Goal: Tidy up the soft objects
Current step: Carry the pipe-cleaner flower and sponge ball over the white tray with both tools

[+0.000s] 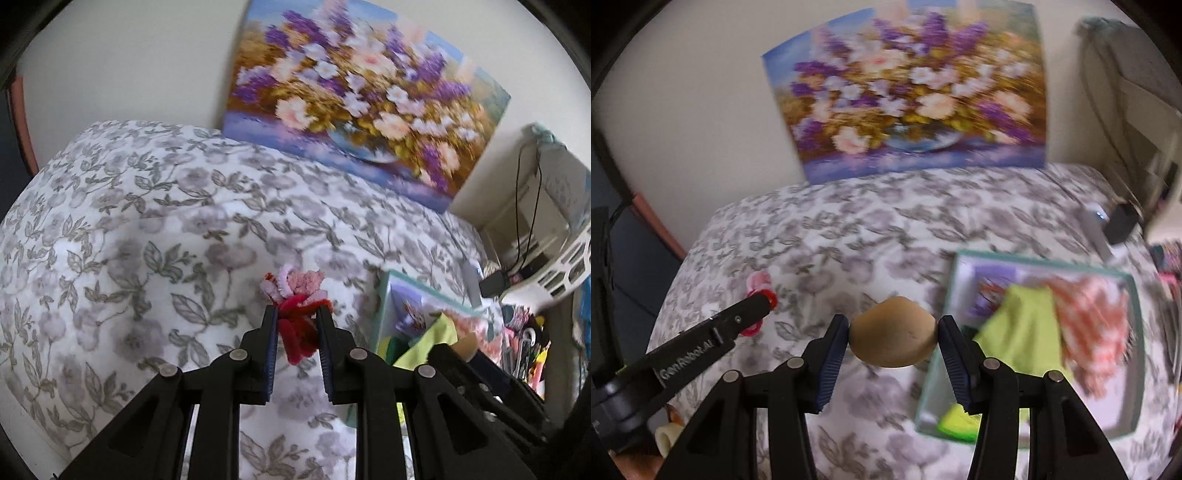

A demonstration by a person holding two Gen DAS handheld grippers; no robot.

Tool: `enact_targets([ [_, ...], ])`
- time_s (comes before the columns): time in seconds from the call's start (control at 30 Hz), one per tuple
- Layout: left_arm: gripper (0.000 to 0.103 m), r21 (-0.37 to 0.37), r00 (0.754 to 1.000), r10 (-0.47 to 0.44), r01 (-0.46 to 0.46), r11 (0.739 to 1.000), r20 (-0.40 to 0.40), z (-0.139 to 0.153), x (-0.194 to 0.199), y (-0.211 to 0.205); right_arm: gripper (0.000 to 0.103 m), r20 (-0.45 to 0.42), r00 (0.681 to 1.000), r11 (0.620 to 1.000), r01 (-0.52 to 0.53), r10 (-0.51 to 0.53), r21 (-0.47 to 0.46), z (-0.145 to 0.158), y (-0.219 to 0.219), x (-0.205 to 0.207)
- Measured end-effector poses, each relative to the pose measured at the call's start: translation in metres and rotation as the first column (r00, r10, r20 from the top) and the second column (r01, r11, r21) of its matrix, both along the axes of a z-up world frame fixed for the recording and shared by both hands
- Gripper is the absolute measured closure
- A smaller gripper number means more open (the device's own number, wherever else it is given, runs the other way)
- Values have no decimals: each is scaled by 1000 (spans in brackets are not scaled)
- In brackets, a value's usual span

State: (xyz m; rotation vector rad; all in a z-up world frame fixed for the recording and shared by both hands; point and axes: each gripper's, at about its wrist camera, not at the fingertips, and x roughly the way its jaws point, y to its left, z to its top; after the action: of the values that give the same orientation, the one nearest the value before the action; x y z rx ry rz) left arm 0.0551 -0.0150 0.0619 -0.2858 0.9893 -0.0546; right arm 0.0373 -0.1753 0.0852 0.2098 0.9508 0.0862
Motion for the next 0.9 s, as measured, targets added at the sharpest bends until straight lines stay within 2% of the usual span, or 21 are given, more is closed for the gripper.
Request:
enact_targets([
  [0.13,82,-5,1000,-18,18,1000,-2,1,-1,-26,50,5,999,999,51,-51,-6,1,-28,-12],
  [0.27,82,-3,999,-45,45,999,1,0,-1,-53,50,-3,994,992,106,-107,-73,-3,-57,-19],
  [0.43,82,-11,994,-106,106,994,5,-15,-3,-78,50,-63,975,977,212,-213,-14,-18,-104,-20],
  [0.53,82,-17,989,-144,144,989,-23,-29,-3,-90,50,-88,963,967,254,-256,-29,-24,-120,-23],
  [0.7,82,27,969,-246,247,969,-18,-37,-9,-120,50,-110,935,941,336,-337,-33,-25,-152,-32],
  [0.9,81,18,928,-373,373,928,-4,-38,-20,-154,50,-137,883,893,443,-449,-76,-27,-192,-48],
])
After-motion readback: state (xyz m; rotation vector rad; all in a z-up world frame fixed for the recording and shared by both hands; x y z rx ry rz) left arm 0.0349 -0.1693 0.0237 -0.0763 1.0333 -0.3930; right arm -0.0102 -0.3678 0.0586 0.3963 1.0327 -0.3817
